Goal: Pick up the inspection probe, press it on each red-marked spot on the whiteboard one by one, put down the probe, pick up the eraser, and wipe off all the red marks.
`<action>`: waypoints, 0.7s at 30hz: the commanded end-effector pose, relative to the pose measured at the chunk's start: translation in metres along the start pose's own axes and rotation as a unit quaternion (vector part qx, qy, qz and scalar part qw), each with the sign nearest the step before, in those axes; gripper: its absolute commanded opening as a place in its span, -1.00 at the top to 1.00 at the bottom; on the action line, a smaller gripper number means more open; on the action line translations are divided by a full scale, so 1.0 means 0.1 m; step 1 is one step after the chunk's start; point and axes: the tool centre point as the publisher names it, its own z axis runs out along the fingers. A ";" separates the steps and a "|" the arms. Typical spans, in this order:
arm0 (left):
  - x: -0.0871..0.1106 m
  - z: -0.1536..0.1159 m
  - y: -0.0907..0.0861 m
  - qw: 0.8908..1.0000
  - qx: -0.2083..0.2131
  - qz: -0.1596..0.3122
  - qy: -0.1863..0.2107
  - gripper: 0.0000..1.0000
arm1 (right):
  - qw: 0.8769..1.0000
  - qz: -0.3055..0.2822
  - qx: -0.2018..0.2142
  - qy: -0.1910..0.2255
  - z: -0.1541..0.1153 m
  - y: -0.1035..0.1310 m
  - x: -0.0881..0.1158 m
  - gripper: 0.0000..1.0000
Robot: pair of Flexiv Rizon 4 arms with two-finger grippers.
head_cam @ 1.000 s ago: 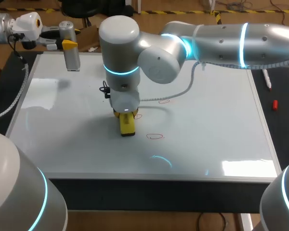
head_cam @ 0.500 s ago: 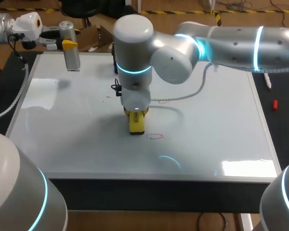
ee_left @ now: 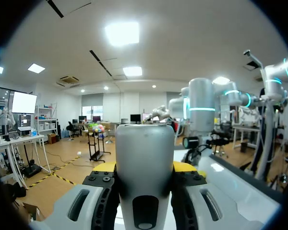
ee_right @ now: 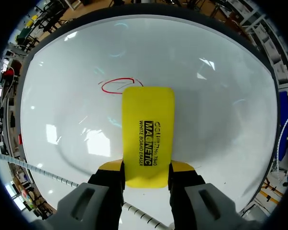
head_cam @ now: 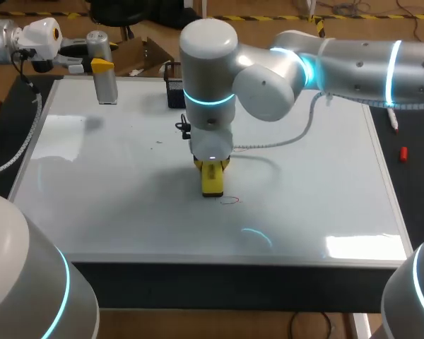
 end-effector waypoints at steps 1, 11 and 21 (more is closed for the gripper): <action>0.03 0.01 -0.02 1.000 -0.001 0.001 -0.004 1.00 | 1.000 -0.002 0.004 0.001 0.25 -0.01 0.09 1.00; 0.03 0.01 -0.02 1.000 -0.001 0.001 -0.004 1.00 | 0.998 -0.062 0.019 -0.027 -0.29 -0.12 0.02 1.00; 0.03 0.01 -0.02 1.000 -0.001 0.001 -0.004 1.00 | 0.995 -0.076 0.054 -0.034 -0.57 -0.34 0.09 1.00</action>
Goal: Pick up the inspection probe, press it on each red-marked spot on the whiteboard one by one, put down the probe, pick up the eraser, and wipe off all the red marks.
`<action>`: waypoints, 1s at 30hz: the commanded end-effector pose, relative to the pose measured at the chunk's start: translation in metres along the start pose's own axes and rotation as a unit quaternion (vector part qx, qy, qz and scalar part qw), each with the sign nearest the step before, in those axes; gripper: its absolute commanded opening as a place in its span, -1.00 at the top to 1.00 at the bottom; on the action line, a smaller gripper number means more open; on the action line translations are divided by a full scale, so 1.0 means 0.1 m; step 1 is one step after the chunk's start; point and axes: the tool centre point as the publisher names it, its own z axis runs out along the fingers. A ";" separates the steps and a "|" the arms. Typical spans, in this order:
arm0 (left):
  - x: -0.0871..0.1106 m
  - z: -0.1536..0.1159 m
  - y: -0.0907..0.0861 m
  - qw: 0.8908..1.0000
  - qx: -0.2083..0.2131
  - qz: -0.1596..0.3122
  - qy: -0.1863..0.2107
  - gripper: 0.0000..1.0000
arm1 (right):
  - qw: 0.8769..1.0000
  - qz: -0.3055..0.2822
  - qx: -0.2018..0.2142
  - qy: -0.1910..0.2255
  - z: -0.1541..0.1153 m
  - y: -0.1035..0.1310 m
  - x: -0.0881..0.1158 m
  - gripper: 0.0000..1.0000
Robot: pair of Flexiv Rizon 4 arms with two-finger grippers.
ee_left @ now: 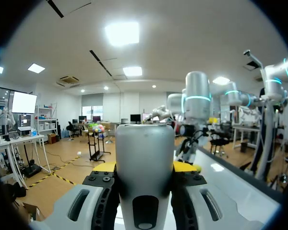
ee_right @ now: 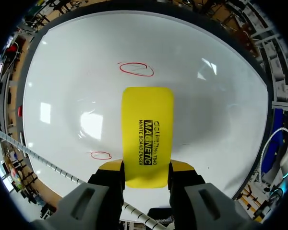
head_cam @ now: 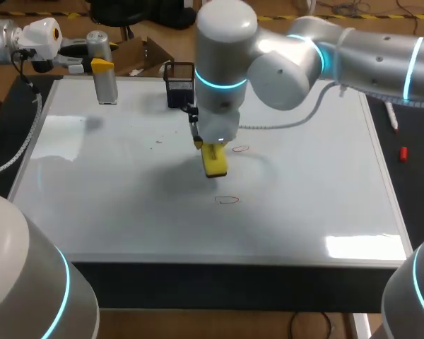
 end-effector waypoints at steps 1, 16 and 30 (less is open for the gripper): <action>0.03 0.01 -0.02 1.000 -0.001 0.001 -0.004 1.00 | 1.000 0.000 0.004 0.001 -0.10 -0.04 0.14 1.00; 0.03 0.01 -0.02 1.000 -0.001 0.001 -0.004 1.00 | 0.997 0.082 0.000 0.007 0.02 -0.64 1.26 1.00; 0.03 0.01 -0.02 1.000 -0.001 0.001 -0.004 1.00 | 0.985 0.169 -0.029 0.031 0.14 -0.98 2.47 1.00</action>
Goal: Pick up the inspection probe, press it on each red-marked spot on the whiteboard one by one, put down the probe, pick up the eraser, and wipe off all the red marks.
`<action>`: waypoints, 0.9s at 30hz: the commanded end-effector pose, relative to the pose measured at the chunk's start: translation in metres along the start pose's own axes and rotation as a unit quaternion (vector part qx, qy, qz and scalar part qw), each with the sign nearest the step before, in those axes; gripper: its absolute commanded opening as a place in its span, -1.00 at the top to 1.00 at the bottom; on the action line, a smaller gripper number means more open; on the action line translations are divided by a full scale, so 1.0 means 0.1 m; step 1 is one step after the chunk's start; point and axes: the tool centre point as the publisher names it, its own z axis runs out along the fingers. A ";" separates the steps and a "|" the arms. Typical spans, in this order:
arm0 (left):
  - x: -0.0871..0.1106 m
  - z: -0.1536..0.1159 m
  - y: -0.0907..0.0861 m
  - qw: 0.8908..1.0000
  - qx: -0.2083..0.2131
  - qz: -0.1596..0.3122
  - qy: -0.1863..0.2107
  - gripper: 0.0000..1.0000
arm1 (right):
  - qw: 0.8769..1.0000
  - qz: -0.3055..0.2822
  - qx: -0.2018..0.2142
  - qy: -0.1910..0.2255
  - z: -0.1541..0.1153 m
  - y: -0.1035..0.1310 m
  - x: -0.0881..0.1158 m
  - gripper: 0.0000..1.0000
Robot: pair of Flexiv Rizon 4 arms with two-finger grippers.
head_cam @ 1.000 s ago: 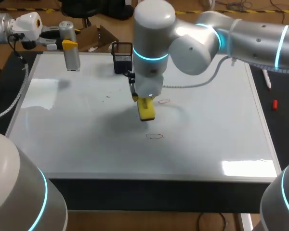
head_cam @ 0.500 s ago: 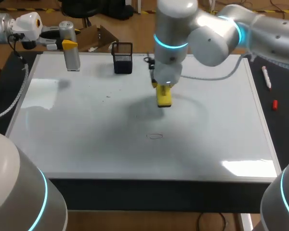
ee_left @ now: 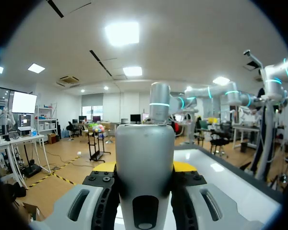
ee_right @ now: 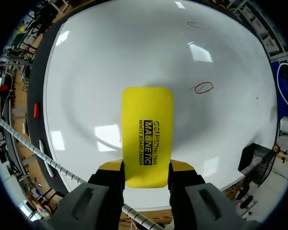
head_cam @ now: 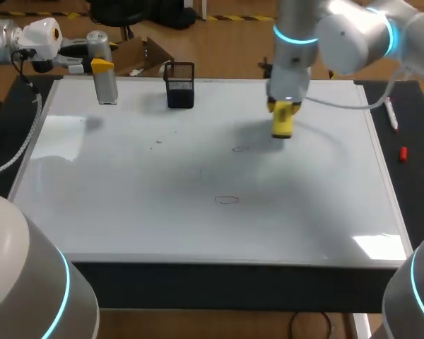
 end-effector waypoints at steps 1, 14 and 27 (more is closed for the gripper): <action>0.02 0.01 -0.02 1.000 -0.001 0.001 -0.004 1.00 | 1.000 0.015 -0.012 0.003 0.04 -0.18 0.34 1.00; 0.02 0.01 -0.02 1.000 -0.001 0.001 -0.004 1.00 | 0.997 0.074 -0.013 0.012 0.10 -0.67 1.13 1.00; 0.02 0.01 -0.02 1.000 -0.001 0.001 -0.004 1.00 | 0.997 0.073 -0.020 0.003 0.11 -0.92 1.28 1.00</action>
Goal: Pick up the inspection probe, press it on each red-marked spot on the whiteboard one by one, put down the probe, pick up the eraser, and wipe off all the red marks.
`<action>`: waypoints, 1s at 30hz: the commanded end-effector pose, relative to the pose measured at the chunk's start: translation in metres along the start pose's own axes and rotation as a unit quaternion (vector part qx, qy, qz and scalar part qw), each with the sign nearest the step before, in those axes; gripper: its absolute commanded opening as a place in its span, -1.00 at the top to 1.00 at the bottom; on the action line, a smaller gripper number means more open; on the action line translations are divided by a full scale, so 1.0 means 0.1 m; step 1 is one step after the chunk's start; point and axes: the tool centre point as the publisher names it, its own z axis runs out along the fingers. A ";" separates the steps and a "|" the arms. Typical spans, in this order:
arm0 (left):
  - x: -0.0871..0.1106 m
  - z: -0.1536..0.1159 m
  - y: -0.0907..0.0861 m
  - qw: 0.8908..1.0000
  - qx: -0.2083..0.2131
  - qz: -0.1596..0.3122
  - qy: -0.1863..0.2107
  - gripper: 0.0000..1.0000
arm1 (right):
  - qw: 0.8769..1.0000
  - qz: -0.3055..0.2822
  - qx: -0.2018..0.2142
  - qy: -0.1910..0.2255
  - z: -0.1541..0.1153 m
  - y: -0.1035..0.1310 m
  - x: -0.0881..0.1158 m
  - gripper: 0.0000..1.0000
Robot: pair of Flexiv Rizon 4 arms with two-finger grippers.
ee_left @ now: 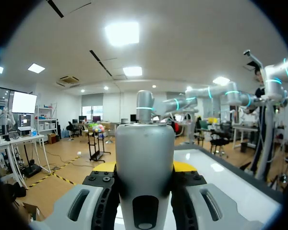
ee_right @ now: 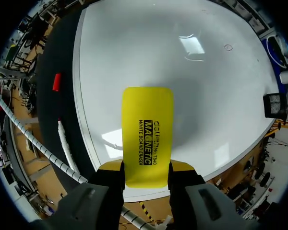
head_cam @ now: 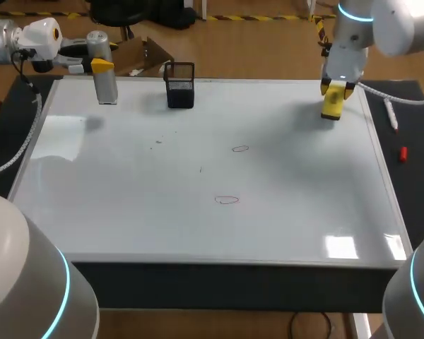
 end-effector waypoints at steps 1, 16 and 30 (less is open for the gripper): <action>0.03 0.01 -0.02 1.000 -0.001 0.001 -0.004 1.00 | 1.000 -0.001 -0.004 0.003 0.00 -0.04 -0.01 1.00; 0.03 0.01 -0.02 1.000 -0.001 0.001 -0.004 1.00 | 1.000 -0.001 -0.004 0.003 0.00 -0.04 -0.01 1.00; 0.55 0.89 -0.23 0.994 0.022 0.029 0.102 1.00 | 1.000 -0.001 -0.004 0.003 0.00 -0.04 -0.01 1.00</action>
